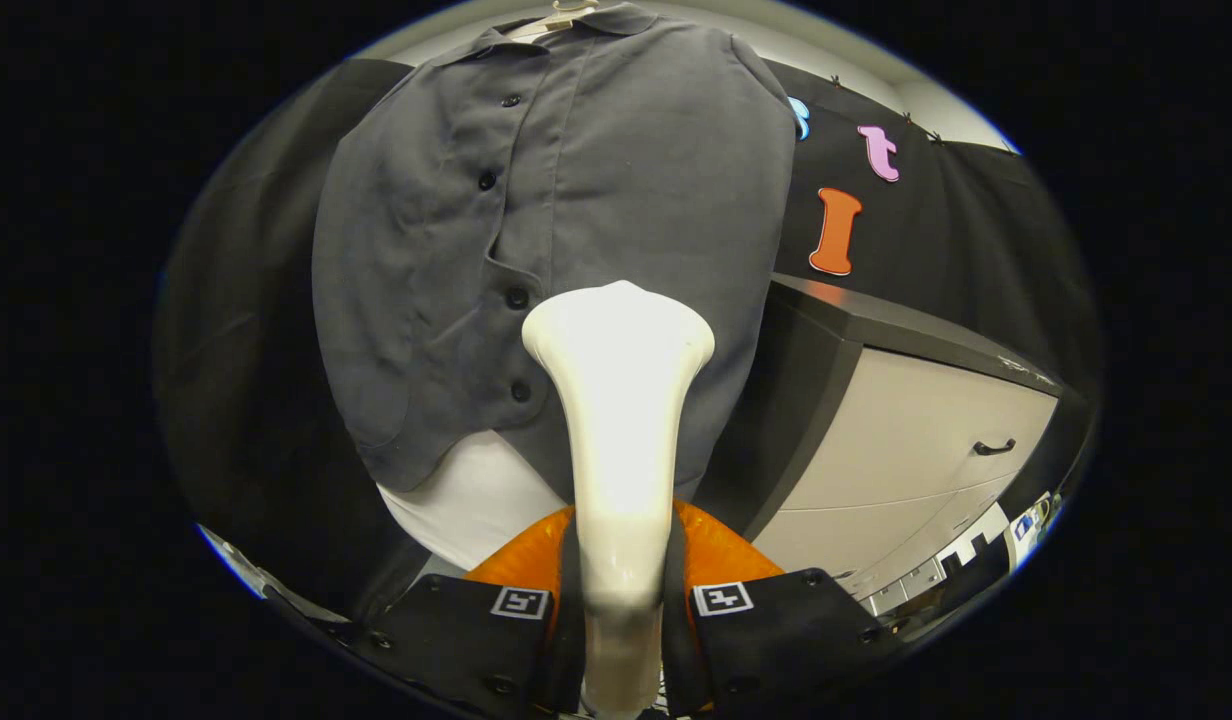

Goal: Iron the clothes twice with a garment steamer, once on the left side and once on the right side.

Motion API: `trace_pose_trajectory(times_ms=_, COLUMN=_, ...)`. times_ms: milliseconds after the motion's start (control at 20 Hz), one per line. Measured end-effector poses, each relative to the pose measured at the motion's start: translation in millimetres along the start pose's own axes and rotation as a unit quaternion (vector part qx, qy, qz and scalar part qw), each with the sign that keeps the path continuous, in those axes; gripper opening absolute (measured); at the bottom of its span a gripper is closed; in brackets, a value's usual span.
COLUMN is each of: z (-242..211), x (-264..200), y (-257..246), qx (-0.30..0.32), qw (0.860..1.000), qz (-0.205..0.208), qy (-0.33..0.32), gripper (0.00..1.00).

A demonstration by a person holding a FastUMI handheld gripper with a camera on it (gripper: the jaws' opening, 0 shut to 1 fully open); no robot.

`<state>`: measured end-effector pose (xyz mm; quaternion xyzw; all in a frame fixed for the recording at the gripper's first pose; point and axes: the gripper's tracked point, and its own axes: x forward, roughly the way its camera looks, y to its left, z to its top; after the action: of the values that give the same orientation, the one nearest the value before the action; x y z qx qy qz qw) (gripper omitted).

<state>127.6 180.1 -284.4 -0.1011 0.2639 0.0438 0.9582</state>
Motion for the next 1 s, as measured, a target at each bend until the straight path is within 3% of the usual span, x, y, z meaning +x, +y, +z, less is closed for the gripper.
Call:
trace_pose_trajectory(times_ms=400, z=4, x=-7, y=-3, qx=0.011, qw=1.000, qz=0.001, qy=0.005, gripper=0.39)
trace_pose_trajectory(times_ms=550, z=26, x=-22, y=-2, qx=0.022, qw=1.000, qz=0.006, qy=-0.017, gripper=0.39)
trace_pose_trajectory(times_ms=800, z=104, x=-45, y=5, qx=0.021, qw=0.994, qz=0.016, qy=-0.107, gripper=0.38)
trace_pose_trajectory(times_ms=1000, z=203, x=-70, y=28, qx=0.034, qw=0.980, qz=0.040, qy=-0.194, gripper=0.38)
